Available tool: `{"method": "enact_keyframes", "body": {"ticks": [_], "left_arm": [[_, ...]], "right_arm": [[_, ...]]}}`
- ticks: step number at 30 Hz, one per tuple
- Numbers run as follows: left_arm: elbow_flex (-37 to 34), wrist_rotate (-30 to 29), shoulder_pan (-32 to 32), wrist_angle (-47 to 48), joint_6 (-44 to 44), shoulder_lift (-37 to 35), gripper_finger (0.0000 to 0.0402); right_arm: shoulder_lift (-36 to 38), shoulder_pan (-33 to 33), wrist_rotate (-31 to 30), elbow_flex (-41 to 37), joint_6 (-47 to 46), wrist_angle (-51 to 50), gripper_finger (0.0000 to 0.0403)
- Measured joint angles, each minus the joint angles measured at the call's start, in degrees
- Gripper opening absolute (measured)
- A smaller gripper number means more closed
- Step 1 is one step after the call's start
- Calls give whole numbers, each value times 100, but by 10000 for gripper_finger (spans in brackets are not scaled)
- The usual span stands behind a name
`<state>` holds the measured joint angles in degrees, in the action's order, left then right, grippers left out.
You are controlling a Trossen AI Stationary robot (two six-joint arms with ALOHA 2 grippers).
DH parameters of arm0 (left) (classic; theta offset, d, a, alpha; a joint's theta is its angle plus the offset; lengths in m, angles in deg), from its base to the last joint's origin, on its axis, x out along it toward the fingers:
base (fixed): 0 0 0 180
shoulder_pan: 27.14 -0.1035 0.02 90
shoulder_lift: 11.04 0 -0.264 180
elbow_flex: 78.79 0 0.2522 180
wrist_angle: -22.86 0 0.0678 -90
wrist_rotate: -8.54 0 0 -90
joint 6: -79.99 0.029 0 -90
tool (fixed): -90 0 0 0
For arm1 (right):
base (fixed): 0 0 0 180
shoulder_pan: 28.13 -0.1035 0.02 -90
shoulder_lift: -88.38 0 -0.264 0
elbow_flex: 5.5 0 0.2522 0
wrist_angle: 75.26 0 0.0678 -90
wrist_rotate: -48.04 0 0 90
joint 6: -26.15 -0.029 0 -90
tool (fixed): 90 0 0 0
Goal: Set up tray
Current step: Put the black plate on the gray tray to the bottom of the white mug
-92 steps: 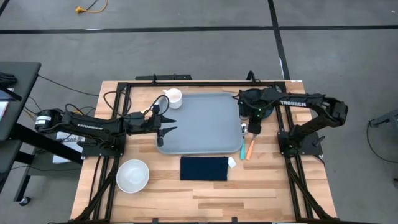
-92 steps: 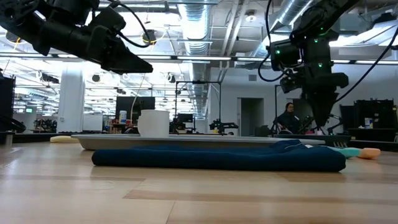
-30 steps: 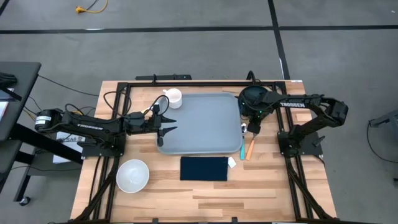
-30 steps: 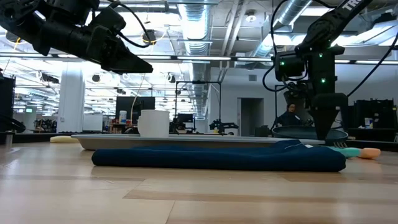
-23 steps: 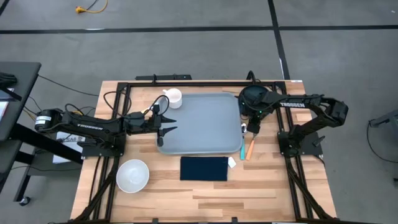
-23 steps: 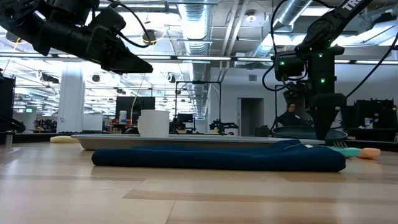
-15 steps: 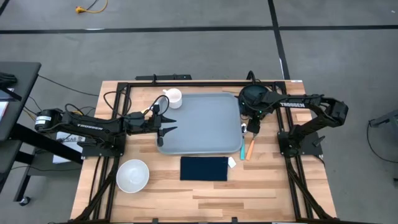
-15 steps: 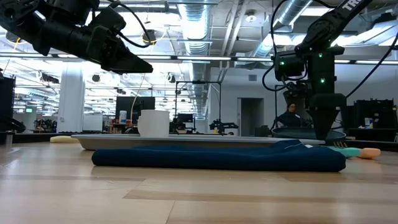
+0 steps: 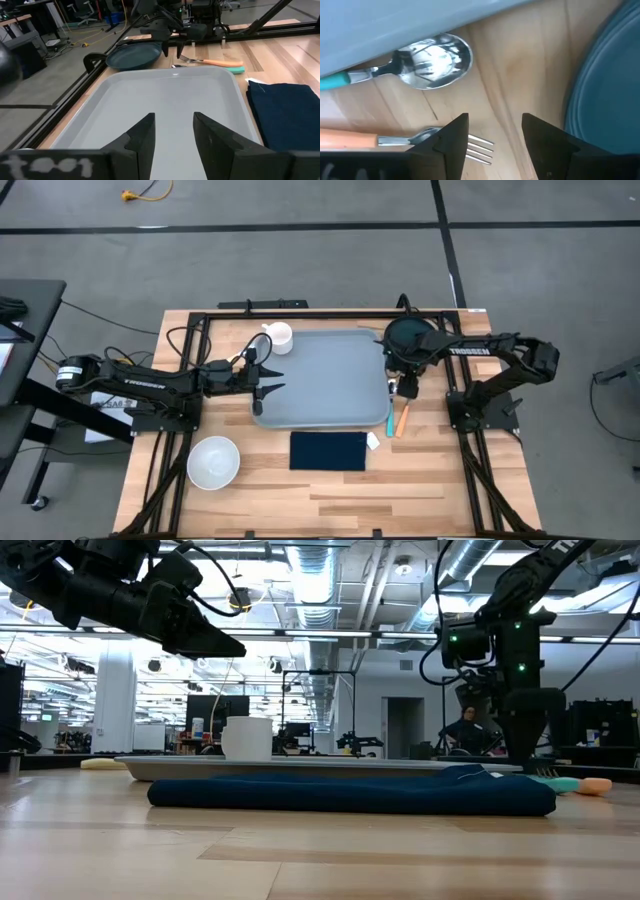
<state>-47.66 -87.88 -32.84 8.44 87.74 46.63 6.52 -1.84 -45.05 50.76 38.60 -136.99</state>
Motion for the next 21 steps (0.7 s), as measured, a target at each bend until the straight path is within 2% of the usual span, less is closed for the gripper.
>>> {"method": "enact_keyframes", "body": {"ticks": [7,14,21], "left_arm": [[0,2,0,-1,0,0,123],[0,0,0,1,0,0,123],[0,0,0,1,0,0,123]], "right_arm": [[0,-161,-40,20,-2,-112,164],[2,-280,-458,329,9,-437,152],[7,-172,-493,450,258,-167,143]]}}
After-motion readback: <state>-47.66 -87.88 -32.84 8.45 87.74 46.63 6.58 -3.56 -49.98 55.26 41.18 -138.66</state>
